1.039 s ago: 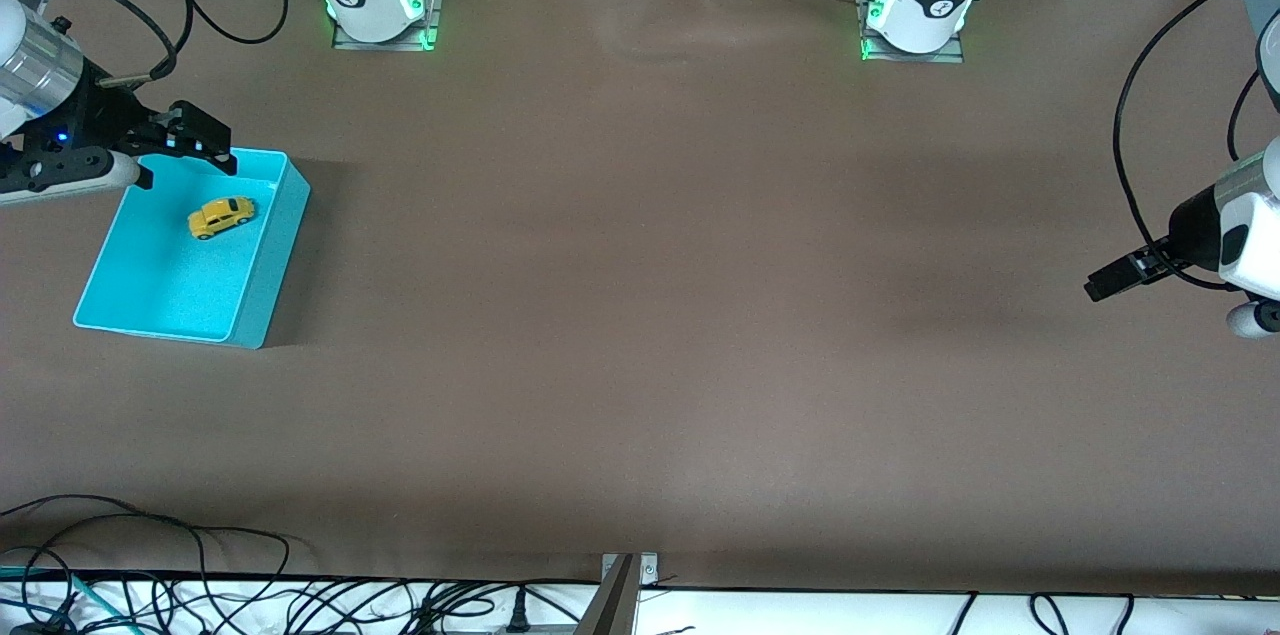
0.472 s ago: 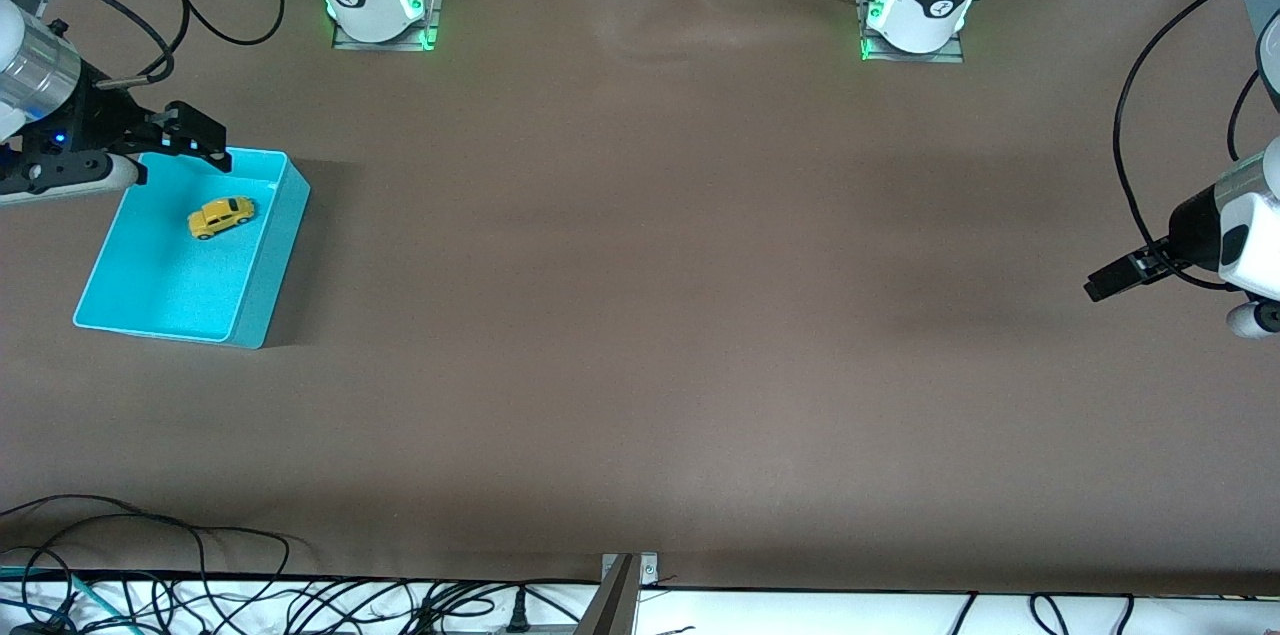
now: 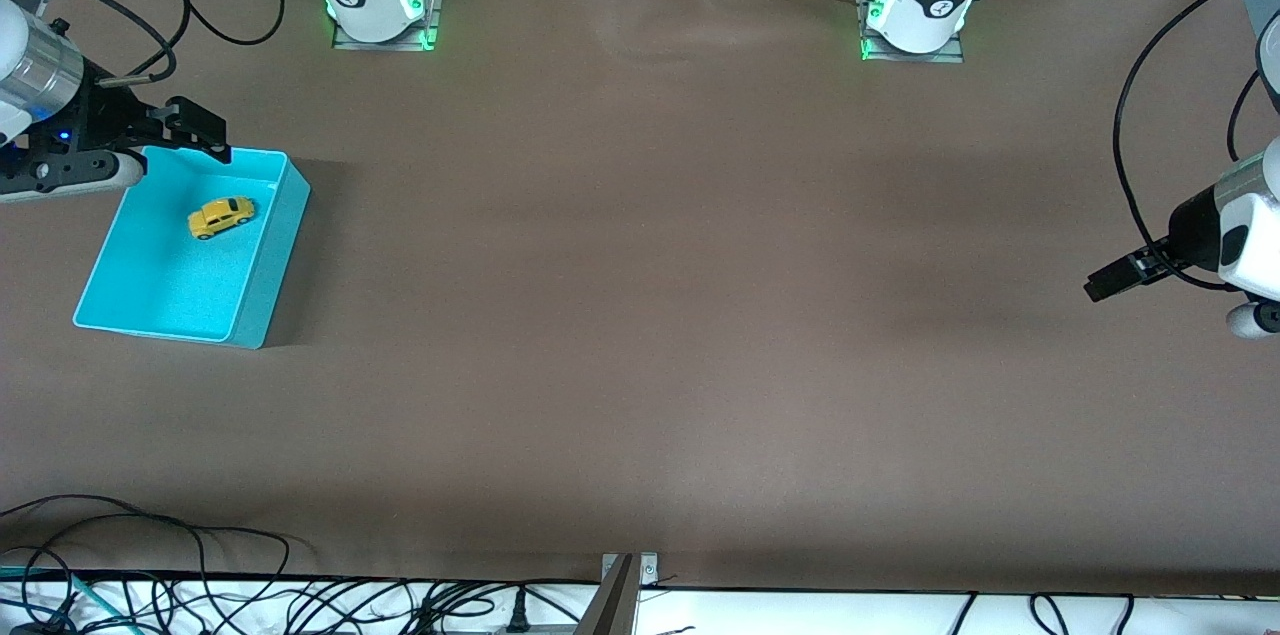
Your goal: Wind up and store yellow beetle car
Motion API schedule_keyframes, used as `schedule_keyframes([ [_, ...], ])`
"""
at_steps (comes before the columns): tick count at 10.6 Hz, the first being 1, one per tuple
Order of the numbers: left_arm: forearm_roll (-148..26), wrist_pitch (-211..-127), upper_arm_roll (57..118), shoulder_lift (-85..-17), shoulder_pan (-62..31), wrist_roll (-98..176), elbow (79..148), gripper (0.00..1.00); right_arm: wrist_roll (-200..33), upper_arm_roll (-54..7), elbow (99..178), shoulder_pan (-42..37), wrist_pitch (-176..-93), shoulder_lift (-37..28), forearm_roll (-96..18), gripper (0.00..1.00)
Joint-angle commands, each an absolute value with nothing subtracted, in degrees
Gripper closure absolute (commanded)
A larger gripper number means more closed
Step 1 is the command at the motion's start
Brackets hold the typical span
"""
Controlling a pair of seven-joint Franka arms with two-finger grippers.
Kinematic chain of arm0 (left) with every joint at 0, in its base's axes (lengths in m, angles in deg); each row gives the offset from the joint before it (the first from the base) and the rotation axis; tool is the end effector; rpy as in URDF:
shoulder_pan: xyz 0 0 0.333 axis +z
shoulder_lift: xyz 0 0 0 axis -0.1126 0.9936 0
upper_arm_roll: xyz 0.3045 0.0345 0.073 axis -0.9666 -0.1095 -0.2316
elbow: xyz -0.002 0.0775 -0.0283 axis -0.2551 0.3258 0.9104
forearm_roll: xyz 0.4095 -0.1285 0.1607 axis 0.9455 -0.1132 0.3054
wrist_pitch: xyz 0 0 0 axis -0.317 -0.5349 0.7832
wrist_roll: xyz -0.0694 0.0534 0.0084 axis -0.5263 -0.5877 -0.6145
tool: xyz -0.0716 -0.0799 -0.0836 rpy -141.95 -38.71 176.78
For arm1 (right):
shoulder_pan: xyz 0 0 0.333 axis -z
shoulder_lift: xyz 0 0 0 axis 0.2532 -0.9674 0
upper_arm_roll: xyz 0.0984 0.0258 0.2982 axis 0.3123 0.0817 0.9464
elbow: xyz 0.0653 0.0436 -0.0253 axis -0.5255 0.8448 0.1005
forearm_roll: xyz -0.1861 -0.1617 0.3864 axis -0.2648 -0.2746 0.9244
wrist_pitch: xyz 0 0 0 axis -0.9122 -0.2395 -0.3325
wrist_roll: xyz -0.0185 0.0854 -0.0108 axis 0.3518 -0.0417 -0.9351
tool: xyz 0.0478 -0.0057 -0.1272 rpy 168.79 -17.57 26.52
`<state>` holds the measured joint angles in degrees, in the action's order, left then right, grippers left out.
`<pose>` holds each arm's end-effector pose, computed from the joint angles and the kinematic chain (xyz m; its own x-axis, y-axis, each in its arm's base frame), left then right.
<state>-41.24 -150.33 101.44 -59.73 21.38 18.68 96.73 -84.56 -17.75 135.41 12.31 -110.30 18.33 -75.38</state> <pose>0.7082 0.0102 0.5016 0.9248 0.3794 0.0278 0.3799 -0.9249 -0.0154 0.6179 0.0308 0.5374 0.9852 0.1500 -0.0830 0.1491 -0.9887 -0.0178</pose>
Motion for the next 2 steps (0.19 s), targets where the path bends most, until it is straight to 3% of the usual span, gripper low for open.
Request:
schedule_keyframes([
  [1, -42.22, -149.60, 101.44, -59.38, 21.57, 20.20, 95.44, 0.00, -83.31, -18.31, 133.63, 11.59, -108.63, 17.52, -76.34, 0.00],
  [2, -42.22, -149.60, 101.44, -59.38, 21.57, 20.20, 95.44, 0.00, -83.31, -18.31, 133.63, 11.59, -108.63, 17.43, -76.43, 0.00],
])
